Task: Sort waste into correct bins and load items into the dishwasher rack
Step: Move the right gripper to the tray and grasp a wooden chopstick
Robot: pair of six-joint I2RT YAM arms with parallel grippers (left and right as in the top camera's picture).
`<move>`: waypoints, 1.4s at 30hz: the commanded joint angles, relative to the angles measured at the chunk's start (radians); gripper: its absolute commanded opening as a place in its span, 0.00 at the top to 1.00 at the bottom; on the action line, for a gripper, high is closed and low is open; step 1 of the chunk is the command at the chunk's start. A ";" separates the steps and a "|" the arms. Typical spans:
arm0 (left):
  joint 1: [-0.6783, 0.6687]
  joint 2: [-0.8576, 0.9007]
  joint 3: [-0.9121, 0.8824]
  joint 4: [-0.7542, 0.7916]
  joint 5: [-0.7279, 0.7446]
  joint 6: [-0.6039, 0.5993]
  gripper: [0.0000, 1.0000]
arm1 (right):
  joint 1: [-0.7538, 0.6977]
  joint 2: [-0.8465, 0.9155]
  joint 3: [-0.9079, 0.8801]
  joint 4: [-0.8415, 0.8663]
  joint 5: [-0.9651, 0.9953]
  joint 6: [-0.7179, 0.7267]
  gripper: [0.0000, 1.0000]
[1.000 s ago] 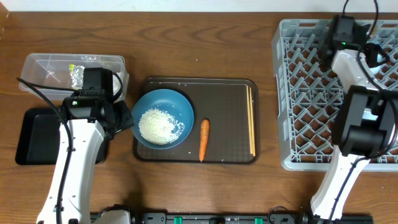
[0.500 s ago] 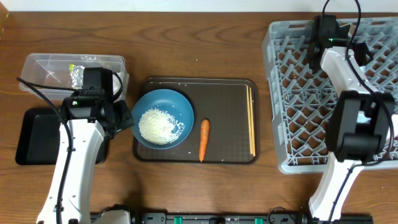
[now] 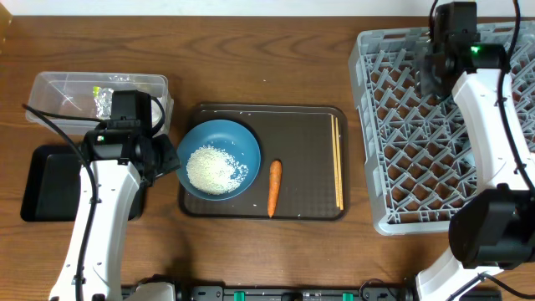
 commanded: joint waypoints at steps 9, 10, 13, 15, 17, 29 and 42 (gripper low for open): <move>0.005 -0.007 0.015 -0.002 -0.005 -0.009 0.45 | 0.112 -0.002 -0.051 -0.219 -0.605 -0.019 0.87; 0.005 -0.007 0.015 -0.002 -0.005 -0.009 0.44 | 0.141 -0.002 -0.053 -0.228 -0.604 -0.019 0.87; 0.005 -0.006 0.015 -0.002 -0.005 -0.009 0.44 | 0.229 -0.002 -0.064 -0.225 -0.578 0.026 0.86; 0.005 -0.006 0.015 -0.002 -0.005 -0.009 0.44 | 0.291 -0.001 -0.085 -0.200 -0.510 0.101 0.84; 0.004 -0.006 0.015 -0.002 -0.005 -0.009 0.44 | 0.350 0.000 -0.120 -0.159 -0.432 0.195 0.83; 0.005 -0.006 0.015 -0.003 -0.005 -0.009 0.45 | 0.543 0.002 -0.409 0.081 -0.254 0.572 0.76; 0.005 -0.005 0.002 -0.003 -0.005 -0.009 0.45 | 0.584 0.002 -0.550 0.156 -0.099 0.668 0.75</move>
